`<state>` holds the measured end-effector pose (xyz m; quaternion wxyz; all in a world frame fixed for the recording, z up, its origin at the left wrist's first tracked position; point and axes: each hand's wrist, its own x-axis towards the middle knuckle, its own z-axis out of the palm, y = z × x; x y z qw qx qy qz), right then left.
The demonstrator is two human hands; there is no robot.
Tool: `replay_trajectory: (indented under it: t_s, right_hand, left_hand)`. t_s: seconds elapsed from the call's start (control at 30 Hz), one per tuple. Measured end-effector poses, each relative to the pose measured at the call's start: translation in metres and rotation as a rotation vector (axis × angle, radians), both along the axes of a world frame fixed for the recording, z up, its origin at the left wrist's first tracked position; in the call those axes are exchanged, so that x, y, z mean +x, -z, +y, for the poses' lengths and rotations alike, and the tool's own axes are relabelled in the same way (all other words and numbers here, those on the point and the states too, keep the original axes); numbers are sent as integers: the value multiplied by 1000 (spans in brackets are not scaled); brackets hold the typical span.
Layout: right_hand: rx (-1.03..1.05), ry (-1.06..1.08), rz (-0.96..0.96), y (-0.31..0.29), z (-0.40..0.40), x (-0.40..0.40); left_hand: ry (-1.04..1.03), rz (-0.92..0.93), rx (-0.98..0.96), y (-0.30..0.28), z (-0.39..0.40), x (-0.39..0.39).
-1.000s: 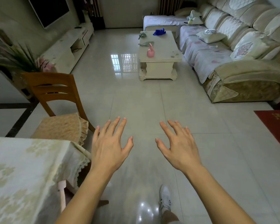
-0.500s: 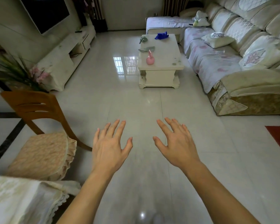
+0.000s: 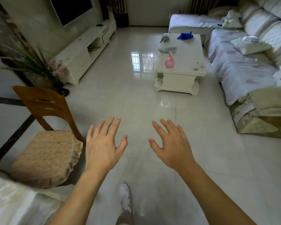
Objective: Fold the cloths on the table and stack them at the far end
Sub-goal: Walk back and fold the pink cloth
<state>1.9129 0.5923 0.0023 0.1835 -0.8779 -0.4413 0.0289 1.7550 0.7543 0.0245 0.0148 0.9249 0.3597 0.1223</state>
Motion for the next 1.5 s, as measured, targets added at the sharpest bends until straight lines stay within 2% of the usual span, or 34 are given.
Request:
replay_trajectory:
  t_s: [0.23,0.63,1.2,1.5]
  right_hand:
    - [-46,-17,-50,3,84,35]
    - [-28,-4,-57,-23,297,97]
    - [-66,-160,-13,8,483,160]
    - [-39,-281,-37,12,618,264]
  left_hand:
    - [-21,8,-12,7,83,35]
    - [2,-32,-12,-7,296,97]
    - [-159,-5,-88,22,455,130]
    - [-280,0,-91,23,555,205]
